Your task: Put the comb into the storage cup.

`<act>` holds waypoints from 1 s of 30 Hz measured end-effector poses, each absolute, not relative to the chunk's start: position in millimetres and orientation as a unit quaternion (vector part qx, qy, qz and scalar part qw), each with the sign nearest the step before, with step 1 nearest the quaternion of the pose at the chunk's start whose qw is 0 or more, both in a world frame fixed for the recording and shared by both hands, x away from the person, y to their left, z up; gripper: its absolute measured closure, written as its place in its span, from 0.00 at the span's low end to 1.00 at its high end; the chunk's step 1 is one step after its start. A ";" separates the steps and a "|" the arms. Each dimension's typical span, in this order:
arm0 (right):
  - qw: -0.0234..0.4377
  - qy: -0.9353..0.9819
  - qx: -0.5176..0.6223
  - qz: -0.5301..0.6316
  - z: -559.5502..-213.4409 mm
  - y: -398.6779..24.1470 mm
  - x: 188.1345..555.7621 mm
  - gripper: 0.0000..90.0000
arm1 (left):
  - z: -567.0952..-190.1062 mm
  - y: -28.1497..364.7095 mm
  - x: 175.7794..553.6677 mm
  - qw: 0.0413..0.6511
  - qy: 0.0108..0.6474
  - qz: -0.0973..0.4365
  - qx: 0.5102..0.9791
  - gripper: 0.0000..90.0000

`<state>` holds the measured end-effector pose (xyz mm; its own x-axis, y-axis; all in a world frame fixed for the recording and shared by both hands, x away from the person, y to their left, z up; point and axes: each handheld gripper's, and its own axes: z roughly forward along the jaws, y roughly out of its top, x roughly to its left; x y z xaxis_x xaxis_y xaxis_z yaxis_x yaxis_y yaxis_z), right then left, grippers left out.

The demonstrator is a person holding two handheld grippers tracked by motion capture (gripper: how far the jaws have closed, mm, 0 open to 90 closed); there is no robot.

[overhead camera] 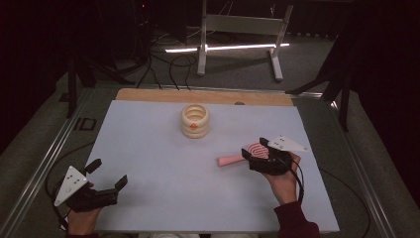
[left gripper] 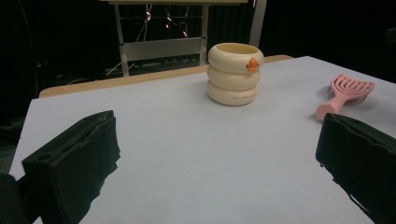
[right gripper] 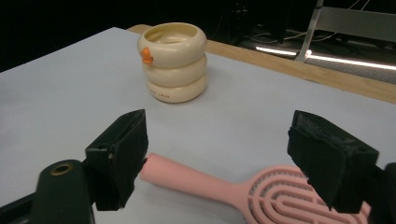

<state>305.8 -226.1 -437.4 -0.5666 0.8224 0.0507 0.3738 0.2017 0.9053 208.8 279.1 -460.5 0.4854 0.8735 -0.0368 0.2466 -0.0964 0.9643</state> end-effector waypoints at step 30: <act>0.191 0.754 0.411 0.475 -458.2 -181.1 347.6 0.55 | -460.1 282.9 208.1 0.538 0.417 0.293 0.671 0.00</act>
